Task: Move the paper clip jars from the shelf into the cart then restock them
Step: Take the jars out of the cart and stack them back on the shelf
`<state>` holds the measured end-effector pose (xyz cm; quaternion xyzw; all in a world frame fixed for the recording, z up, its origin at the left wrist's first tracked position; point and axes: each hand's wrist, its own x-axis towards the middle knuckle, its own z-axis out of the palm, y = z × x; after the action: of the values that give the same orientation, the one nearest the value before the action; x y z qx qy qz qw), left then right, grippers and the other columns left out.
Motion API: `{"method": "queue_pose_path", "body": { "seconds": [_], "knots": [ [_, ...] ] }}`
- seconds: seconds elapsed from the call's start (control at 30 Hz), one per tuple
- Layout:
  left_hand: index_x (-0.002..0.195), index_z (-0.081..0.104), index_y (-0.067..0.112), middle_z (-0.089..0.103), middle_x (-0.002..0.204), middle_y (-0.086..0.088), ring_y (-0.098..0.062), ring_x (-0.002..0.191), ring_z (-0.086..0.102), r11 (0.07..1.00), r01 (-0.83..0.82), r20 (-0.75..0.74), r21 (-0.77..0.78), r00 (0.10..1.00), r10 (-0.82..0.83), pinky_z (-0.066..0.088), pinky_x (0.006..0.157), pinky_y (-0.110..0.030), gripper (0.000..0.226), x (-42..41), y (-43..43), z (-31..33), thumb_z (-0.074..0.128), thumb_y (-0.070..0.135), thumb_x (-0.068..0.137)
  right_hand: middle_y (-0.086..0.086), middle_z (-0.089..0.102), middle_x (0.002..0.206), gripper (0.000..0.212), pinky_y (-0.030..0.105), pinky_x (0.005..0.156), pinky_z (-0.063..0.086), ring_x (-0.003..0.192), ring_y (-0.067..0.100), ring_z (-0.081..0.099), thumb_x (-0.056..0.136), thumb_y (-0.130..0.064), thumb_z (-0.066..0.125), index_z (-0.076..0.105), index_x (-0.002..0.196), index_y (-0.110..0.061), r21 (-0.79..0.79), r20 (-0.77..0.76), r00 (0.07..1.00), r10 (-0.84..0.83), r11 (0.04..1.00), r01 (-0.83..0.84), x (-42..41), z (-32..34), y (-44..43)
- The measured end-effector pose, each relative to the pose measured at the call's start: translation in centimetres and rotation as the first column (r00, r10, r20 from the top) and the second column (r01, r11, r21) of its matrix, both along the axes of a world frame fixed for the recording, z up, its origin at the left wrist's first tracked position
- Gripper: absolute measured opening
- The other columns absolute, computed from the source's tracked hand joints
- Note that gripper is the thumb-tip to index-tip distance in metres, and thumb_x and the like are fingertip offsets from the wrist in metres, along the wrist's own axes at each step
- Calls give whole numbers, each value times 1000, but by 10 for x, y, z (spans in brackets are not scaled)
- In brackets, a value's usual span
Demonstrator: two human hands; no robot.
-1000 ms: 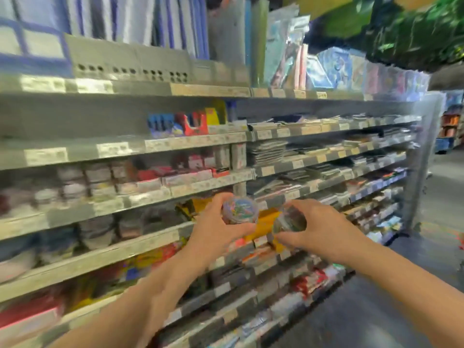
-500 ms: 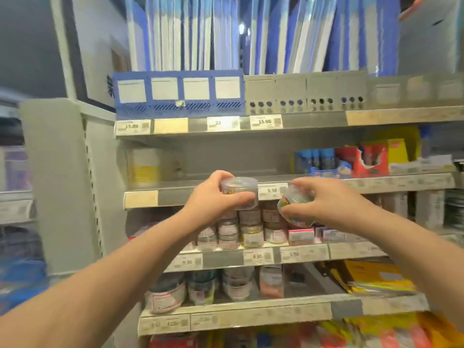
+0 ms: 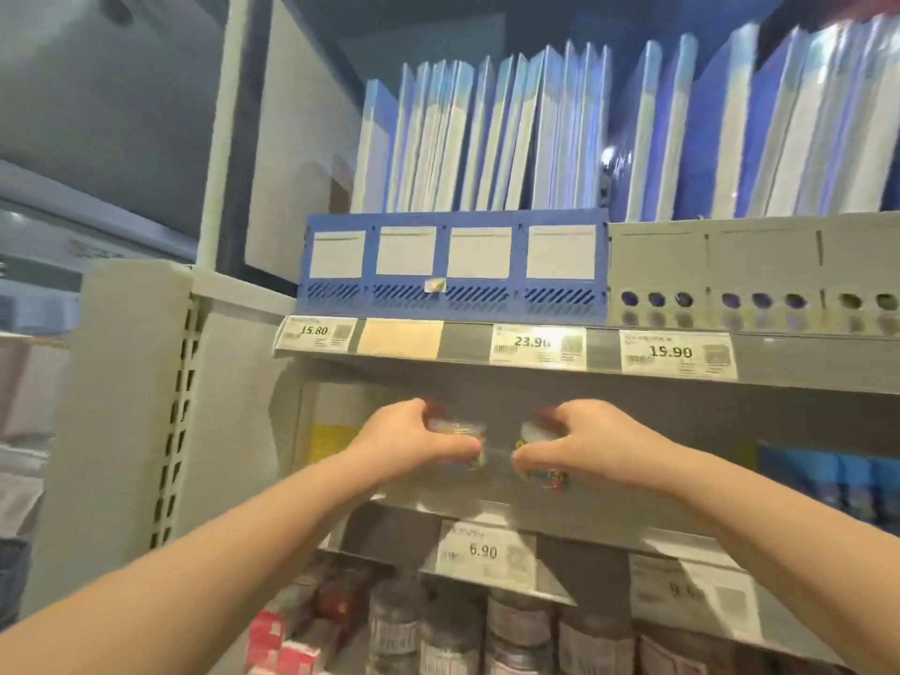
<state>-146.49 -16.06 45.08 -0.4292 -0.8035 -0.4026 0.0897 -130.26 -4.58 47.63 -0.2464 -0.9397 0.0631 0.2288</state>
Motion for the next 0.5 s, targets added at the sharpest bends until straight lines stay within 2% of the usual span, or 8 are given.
{"method": "queue_pose_path", "body": {
  "seconds": [0.07, 0.17, 0.2, 0.27, 0.3, 0.37, 0.43, 0.5],
  "knots": [
    [85, 55, 15, 53, 78, 5, -13, 75, 54, 994, -56, 11, -94, 998, 57, 36, 50, -18, 41, -12, 14, 3, 71, 50, 72, -5, 58, 82, 33, 27, 71, 45, 76, 12, 55, 79, -54, 59, 55, 76, -21, -32, 114, 994, 6, 999, -3, -17, 1, 10],
    [112, 59, 15, 60, 102, 3, -15, 101, 59, 943, -58, -31, -328, 998, 50, 44, 78, -16, 46, -24, 32, 1, 64, 48, 81, -7, 57, 77, 27, 14, 58, 37, 63, 5, 49, 86, -43, 58, 54, 67, -24, -76, 187, 973, 136, 989, -124, -42, -1, 22],
    [110, 60, 18, 61, 104, 3, -16, 99, 60, 942, -51, -70, -331, 997, 29, 45, 80, -19, 43, -31, 38, 0, 66, 47, 79, -7, 54, 74, 25, 13, 52, 35, 61, 4, 47, 85, -39, 60, 52, 68, -23, -37, 173, 972, 161, 987, -157, -51, 1, 26],
    [94, 62, 26, 64, 92, 4, -11, 81, 61, 963, -38, -126, -266, 992, 4, 48, 69, -19, 31, -46, 50, 0, 71, 44, 71, -7, 49, 68, 26, 20, 50, 32, 59, 8, 44, 80, -39, 61, 48, 67, -21, 89, 142, 977, 157, 981, -171, -65, 6, 34],
    [96, 61, 29, 62, 85, 7, -7, 72, 57, 968, -31, -110, -249, 994, 3, 46, 60, -17, 31, -51, 53, 0, 71, 41, 70, -7, 47, 67, 28, 22, 50, 30, 59, 9, 42, 78, -40, 61, 46, 65, -20, 118, 133, 978, 161, 977, -177, -71, 8, 38],
    [116, 54, 29, 57, 78, 11, -4, 61, 50, 970, 2, -15, -244, 1000, -6, 40, 49, -14, 47, -60, 56, 0, 71, 36, 73, -5, 45, 67, 30, 24, 50, 27, 58, 11, 39, 77, -39, 62, 46, 65, -18, 89, 128, 973, 193, 975, -205, -83, 12, 46],
    [119, 49, 25, 57, 78, 6, -8, 55, 48, 956, 58, 30, -288, 998, -52, 41, 47, -16, 49, -65, 57, -3, 70, 31, 75, -5, 45, 68, 28, 24, 50, 26, 58, 11, 39, 76, -38, 62, 46, 65, -18, 40, 131, 973, 188, 980, -194, -94, 14, 52],
    [112, 54, 23, 60, 89, -1, -12, 57, 50, 942, 101, 48, -320, 995, -90, 46, 53, -20, 39, -68, 57, -6, 70, 31, 78, -7, 44, 70, 28, 24, 51, 26, 59, 10, 39, 76, -39, 63, 44, 65, -21, 4, 135, 973, 189, 982, -191, -106, 15, 58]
  ]
}}
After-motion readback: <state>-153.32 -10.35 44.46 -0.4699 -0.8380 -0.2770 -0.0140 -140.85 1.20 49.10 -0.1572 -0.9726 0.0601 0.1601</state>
